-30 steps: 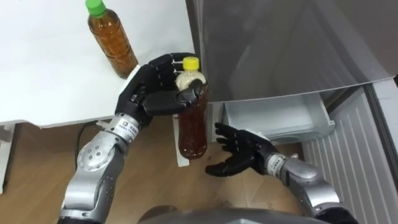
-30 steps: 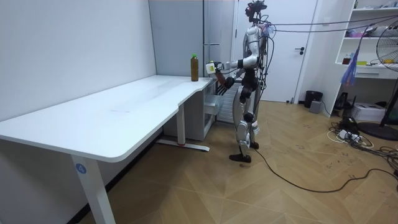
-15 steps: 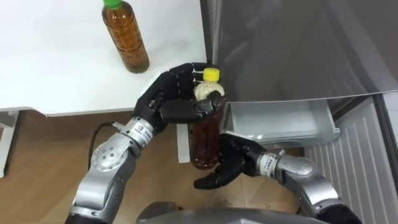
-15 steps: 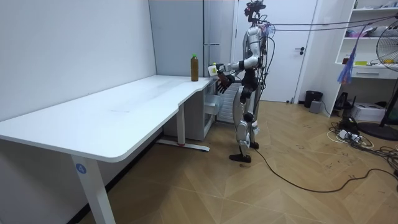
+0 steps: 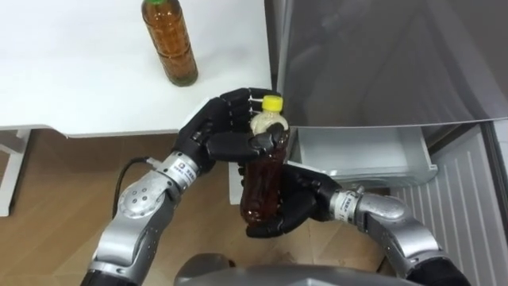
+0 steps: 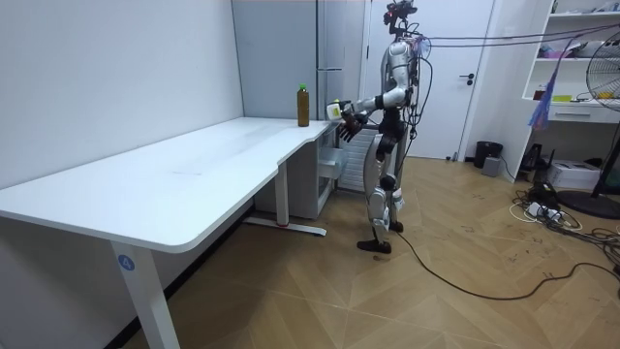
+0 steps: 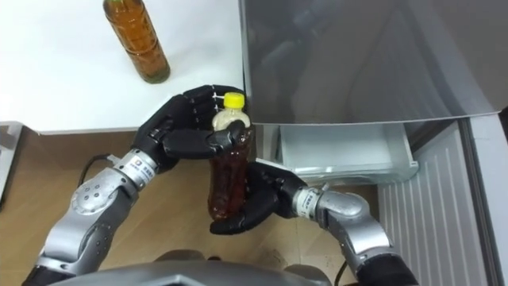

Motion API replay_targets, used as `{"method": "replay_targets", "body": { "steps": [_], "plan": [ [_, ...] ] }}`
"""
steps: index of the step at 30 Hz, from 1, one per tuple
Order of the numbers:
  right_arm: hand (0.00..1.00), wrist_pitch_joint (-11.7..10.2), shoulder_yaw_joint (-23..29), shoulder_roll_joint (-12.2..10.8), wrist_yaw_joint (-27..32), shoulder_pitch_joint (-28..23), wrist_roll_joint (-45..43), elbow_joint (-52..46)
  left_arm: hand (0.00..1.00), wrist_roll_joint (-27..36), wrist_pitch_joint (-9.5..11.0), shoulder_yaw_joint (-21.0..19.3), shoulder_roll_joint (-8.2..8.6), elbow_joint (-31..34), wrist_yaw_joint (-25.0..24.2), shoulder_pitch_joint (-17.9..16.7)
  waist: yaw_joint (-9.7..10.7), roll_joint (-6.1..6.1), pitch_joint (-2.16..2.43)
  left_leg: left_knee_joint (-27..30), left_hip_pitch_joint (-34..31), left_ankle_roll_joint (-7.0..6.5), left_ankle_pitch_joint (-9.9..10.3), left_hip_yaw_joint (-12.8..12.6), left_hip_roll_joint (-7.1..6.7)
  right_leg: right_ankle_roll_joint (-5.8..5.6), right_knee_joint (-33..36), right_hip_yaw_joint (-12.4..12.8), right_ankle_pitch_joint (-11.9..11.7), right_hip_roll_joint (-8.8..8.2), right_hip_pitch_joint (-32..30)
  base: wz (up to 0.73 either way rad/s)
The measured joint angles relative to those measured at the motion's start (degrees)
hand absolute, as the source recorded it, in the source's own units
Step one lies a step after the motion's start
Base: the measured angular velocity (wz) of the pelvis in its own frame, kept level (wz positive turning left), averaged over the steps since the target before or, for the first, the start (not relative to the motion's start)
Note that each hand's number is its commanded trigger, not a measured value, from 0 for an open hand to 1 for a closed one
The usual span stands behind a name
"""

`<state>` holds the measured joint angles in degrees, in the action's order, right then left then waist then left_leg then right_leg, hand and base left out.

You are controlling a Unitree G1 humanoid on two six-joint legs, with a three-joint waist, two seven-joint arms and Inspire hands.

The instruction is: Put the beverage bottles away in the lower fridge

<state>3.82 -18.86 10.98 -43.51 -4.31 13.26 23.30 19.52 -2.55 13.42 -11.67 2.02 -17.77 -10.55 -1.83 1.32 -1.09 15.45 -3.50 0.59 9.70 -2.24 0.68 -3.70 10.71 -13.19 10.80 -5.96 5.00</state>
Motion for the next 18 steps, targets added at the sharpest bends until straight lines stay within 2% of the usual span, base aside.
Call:
{"method": "replay_targets", "body": {
  "steps": [3, 4, 5, 7, 9, 18],
  "plan": [
    [0.00, 0.00, 0.03, 0.04, -1.28, -0.02, 0.36, -0.97, 1.00, -0.01, 0.00, 0.05, -0.13, 0.00, -0.32, 0.13, 0.03, -0.13, 0.02, 0.08, 0.01, 0.00, 0.00, 0.03, 0.03, 0.08, 0.00, 0.01, -0.05, 0.04, 0.08, 0.00],
    [0.49, 0.00, -0.03, 0.00, -1.73, -0.04, 0.88, -0.98, 1.00, 0.02, 0.00, 0.17, -0.37, 0.00, -0.39, 0.12, 0.04, -0.21, 0.04, 0.08, 0.02, 0.00, 0.00, 0.03, 0.05, 0.12, 0.00, -0.03, -0.07, 0.04, 0.15, 0.00],
    [0.82, 0.01, -0.15, 0.00, -2.06, -0.17, 2.08, -0.99, 1.00, 0.10, 0.01, 0.39, -0.66, 0.00, -0.46, 0.12, 0.03, -0.31, 0.05, 0.08, -0.01, 0.00, -0.01, 0.03, 0.05, 0.15, 0.00, -0.05, -0.09, 0.04, 0.16, 0.00],
    [0.93, 0.02, -0.25, 0.00, -2.13, -0.30, 3.11, -0.98, 1.00, 0.10, 0.02, 0.47, -0.92, -0.01, -0.46, 0.12, 0.01, -0.39, 0.04, -0.08, -0.17, -0.01, -0.01, 0.07, 0.05, 0.16, 0.00, -0.05, -0.10, 0.06, 0.08, 0.00],
    [1.00, 0.02, -0.37, 0.00, -2.13, -0.34, 3.79, -0.98, 1.00, 0.10, 0.03, 0.68, -0.97, -0.01, -0.46, 0.12, -0.03, -0.44, 0.04, -0.06, -0.31, -0.01, -0.01, 0.13, 0.05, 0.16, 0.00, -0.08, -0.10, 0.07, 0.01, 0.00],
    [1.00, -0.03, -1.95, 1.53, -1.89, -0.41, 9.23, -1.20, 1.00, 0.89, 0.34, 2.43, -1.35, -0.01, -0.36, 1.46, -0.01, -0.56, 0.05, 0.28, -0.80, -0.01, -0.01, 0.43, -0.01, 0.16, -0.02, -0.41, -0.10, 0.07, -0.29, 0.02]
  ]
}}
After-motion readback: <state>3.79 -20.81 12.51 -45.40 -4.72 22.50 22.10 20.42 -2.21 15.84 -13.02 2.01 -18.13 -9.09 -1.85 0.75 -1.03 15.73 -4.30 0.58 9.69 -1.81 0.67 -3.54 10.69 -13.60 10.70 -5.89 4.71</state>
